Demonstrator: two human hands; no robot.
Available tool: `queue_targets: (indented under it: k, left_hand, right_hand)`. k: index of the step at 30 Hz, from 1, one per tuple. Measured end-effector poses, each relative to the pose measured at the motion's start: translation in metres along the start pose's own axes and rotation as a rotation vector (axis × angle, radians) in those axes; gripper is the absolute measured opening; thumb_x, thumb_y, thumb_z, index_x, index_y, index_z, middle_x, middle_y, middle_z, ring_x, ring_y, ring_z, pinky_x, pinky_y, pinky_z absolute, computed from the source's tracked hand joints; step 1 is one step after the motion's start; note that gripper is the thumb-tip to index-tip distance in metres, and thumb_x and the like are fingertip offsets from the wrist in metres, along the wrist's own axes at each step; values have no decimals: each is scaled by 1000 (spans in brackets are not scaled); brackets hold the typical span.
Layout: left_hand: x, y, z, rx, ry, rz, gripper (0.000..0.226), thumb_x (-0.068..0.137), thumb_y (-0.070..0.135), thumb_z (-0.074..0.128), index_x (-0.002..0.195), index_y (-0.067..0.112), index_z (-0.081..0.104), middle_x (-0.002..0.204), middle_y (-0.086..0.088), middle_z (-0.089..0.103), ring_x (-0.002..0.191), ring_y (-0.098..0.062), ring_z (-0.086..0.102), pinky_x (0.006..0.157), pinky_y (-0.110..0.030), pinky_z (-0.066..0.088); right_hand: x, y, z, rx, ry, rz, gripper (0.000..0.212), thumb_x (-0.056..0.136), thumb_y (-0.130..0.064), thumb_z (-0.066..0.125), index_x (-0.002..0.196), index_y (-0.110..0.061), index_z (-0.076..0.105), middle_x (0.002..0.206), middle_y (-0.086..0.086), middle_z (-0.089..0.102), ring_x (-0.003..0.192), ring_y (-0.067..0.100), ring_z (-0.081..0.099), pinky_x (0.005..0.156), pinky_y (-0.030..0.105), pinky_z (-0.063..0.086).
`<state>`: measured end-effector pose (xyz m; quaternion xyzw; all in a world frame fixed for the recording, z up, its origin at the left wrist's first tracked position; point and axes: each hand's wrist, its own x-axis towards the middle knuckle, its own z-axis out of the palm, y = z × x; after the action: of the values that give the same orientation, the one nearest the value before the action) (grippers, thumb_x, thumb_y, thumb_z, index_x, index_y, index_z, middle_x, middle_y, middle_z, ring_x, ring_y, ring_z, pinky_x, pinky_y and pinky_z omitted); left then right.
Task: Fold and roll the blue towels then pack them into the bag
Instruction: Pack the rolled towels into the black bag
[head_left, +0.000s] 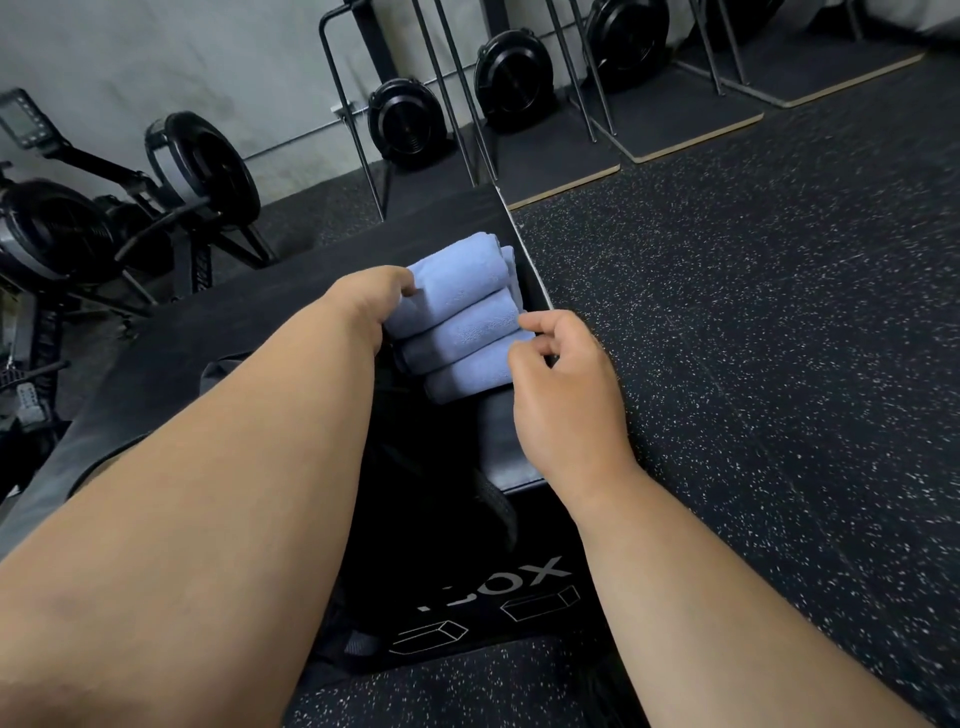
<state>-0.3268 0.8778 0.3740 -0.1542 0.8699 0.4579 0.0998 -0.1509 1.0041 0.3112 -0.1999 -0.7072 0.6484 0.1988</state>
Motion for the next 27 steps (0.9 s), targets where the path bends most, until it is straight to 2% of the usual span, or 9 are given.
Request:
queue_targets:
  k: [4,9,13,16,17,19,21,24,27]
  left_hand:
    - [-2,-3,2,-9,-18,-1,23,87,34,67,96,13,66,98,-15,71,90,-32,67,71,-39,50]
    - [7,-8,-4,-93,41,-21,38,64,32,74,98,13,74,95,-17,76,83,-35,73,74,-43,58]
    - [5,-9,-9,-159,58,9,41,57,28,73,94,10,77,91,-16,76,79,-35,73,76,-49,61]
    - [-10,-8,-19,-244,41,53,38,57,26,76,93,13,76,90,-16,75,77,-32,71,75,-44,61]
    - [-16,-9,-22,-270,28,69,34,61,25,78,94,15,76,92,-14,76,76,-31,72,72,-40,61]
    - [-30,-12,-31,-327,9,98,30,70,22,77,99,17,74,96,-9,77,81,-25,75,68,-34,61]
    - [-44,-18,-41,-374,-46,110,43,64,22,77,107,15,75,105,-9,78,88,-23,76,68,-34,61]
    - [-69,-31,-56,-400,-88,104,55,63,19,76,117,7,74,111,-14,78,89,-26,75,66,-34,60]
    - [-96,-46,-65,-386,-126,97,43,78,11,73,118,-2,74,105,-15,78,90,-27,76,69,-35,61]
  right_hand:
    - [1,1,1,-3,-5,-14,39,80,-40,49,115,-37,65,105,-11,65,101,13,61,95,44,51]
    - [1,2,1,-2,-26,-2,38,80,-40,49,115,-38,64,108,-12,64,101,13,61,95,44,51]
    - [1,3,4,-4,-41,17,38,79,-41,48,114,-41,62,108,-13,64,97,17,63,91,47,53]
    - [1,5,9,30,-61,70,42,77,-44,49,118,-41,61,96,-15,67,91,18,66,89,50,56]
    - [1,5,11,63,-85,114,45,78,-47,51,121,-40,61,93,-17,68,91,15,68,90,49,56]
    - [-1,4,16,182,-166,268,54,82,-60,58,129,-34,60,109,-14,69,98,15,71,97,48,56]
    - [-5,-1,20,351,-271,396,46,94,-61,61,129,-33,57,121,-4,66,103,21,72,101,46,55]
    - [-9,-10,23,600,-341,449,34,100,-59,58,125,-36,60,127,3,68,107,27,74,105,46,52]
    - [-12,-15,26,830,-337,440,42,101,-54,59,133,-27,66,125,2,76,115,25,74,106,50,52]
